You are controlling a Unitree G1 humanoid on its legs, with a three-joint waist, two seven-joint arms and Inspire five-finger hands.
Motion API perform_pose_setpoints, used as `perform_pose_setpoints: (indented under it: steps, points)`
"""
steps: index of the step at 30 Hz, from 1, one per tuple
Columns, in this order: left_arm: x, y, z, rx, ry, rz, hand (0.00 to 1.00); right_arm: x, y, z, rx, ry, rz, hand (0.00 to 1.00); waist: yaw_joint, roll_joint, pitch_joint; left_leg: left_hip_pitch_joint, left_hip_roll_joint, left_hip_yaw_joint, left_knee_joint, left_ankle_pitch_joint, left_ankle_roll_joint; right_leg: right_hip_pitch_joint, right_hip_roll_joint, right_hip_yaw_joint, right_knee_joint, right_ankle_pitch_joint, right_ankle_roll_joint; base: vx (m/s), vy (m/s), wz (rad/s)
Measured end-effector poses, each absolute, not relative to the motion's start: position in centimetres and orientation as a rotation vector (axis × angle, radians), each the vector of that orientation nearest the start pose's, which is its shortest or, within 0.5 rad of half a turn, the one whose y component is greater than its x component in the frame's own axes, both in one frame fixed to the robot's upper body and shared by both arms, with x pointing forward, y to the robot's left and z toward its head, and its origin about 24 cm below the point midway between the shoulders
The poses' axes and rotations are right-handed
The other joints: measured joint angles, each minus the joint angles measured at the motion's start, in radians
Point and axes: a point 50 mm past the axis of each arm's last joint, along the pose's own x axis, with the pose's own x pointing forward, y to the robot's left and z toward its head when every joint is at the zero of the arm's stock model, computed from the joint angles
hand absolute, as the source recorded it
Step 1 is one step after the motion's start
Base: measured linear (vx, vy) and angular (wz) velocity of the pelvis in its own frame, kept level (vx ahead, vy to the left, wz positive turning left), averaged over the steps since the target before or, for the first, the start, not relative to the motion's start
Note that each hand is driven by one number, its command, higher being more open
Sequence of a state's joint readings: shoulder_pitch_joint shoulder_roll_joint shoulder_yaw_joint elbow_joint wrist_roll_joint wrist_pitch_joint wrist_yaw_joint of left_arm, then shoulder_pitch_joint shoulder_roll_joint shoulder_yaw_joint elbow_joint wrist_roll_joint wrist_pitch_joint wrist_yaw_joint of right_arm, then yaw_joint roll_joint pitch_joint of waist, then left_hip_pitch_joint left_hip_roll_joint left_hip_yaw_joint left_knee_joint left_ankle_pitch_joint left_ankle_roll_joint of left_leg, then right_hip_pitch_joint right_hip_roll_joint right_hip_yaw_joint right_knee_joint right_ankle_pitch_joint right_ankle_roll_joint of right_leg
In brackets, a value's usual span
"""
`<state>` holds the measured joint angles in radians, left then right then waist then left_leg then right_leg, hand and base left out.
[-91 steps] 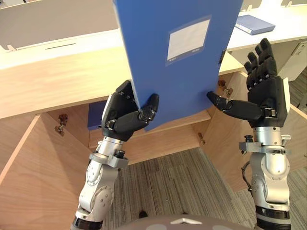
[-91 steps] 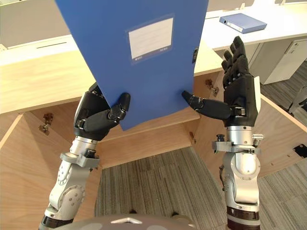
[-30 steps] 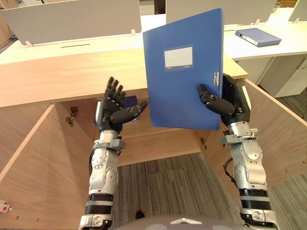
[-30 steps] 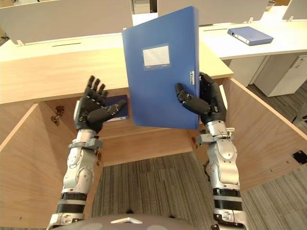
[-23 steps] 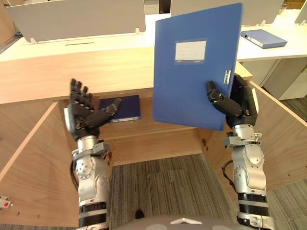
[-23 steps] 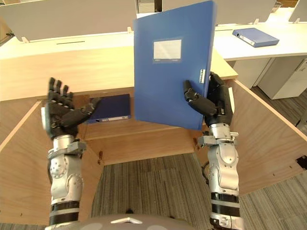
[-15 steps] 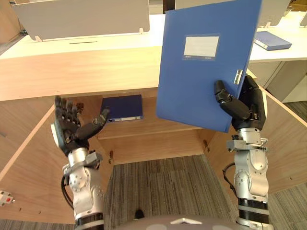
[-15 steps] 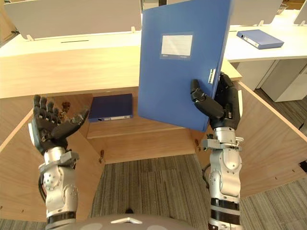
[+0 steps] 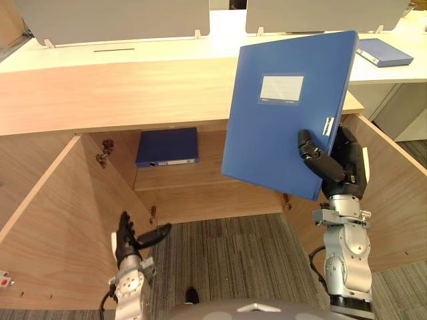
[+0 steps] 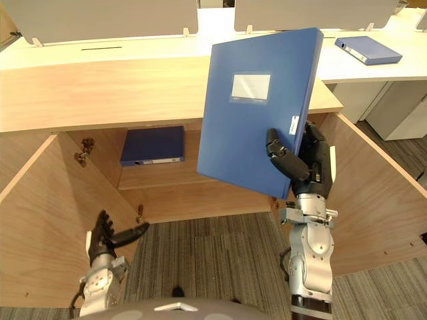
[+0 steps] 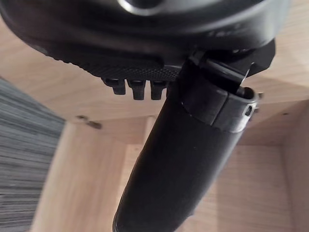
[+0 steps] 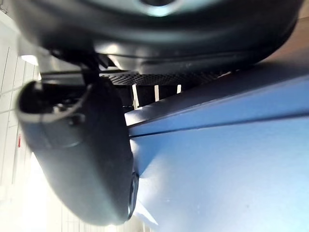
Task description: Walk over to the cabinet, pick up the folder, carry it to the office cabinet, place the folder inside the office cabinet, then close the office cabinet door
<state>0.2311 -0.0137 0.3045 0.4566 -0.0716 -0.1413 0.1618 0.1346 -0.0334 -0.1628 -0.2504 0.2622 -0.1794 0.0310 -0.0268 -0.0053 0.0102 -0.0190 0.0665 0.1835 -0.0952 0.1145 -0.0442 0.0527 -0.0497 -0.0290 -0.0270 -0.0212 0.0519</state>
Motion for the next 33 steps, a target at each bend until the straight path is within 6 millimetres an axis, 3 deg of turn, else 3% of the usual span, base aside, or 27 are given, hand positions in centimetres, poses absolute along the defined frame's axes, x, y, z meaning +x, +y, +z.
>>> perform_pose_setpoints:
  steps: [10, 18, 22, 25, 27, 33]
  points:
    - [9.1, 22.1, -13.7, 0.003, 0.868, 0.456, 1.0, 22.0, -16.5, 8.2, 0.041, -0.273, 0.059, 0.0, 0.009, -0.01, 0.006, 0.0, 0.014, 0.002, 0.0, -0.006, -0.007, -0.002, 0.008, 0.003, 0.002, -0.008, -0.01, 0.0, 0.0, 0.0]
    - [7.9, 22.1, -14.8, 0.072, 0.965, 0.385, 1.0, 22.5, -14.2, 7.6, -0.113, -0.242, 0.236, 0.0, 0.019, -0.008, 0.02, -0.027, 0.016, 0.01, 0.0, -0.006, -0.006, -0.04, 0.011, 0.009, 0.018, -0.013, -0.013, 0.0, 0.0, -0.02]
    - [10.6, 21.6, -14.4, 0.11, 0.92, 0.312, 1.0, 24.4, -12.8, 7.9, -0.265, -0.267, 0.353, 0.0, 0.021, 0.007, 0.102, -0.087, 0.017, 0.022, 0.005, 0.013, 0.001, -0.157, 0.01, 0.021, 0.127, -0.041, -0.015, -0.09, 0.001, -0.09]
    - [14.8, 21.4, -13.1, 0.134, 0.816, 0.268, 1.0, 26.3, -11.9, 8.6, -0.374, -0.3, 0.408, 0.0, 0.023, 0.002, 0.185, -0.206, 0.01, 0.03, 0.043, 0.032, 0.011, -0.334, -0.004, 0.03, 0.289, -0.084, -0.014, -0.15, -0.005, 0.01]
    - [18.2, 21.7, -11.6, 0.153, 0.721, 0.253, 1.0, 27.4, -11.7, 9.3, -0.427, -0.318, 0.417, 0.0, 0.023, -0.004, 0.261, -0.331, 0.009, 0.029, 0.166, -0.001, 0.022, -0.449, -0.02, 0.03, 0.392, -0.106, -0.014, -0.15, -0.005, 0.1]
    - [21.3, 22.3, -9.3, 0.2, 0.603, 0.232, 1.0, 27.9, -12.3, 9.8, -0.472, -0.34, 0.388, 0.0, 0.02, 0.019, 0.346, -0.583, 0.043, 0.014, 0.486, -0.121, 0.034, -0.649, -0.025, 0.026, 0.604, -0.177, -0.021, -0.12, -0.03, 0.04]
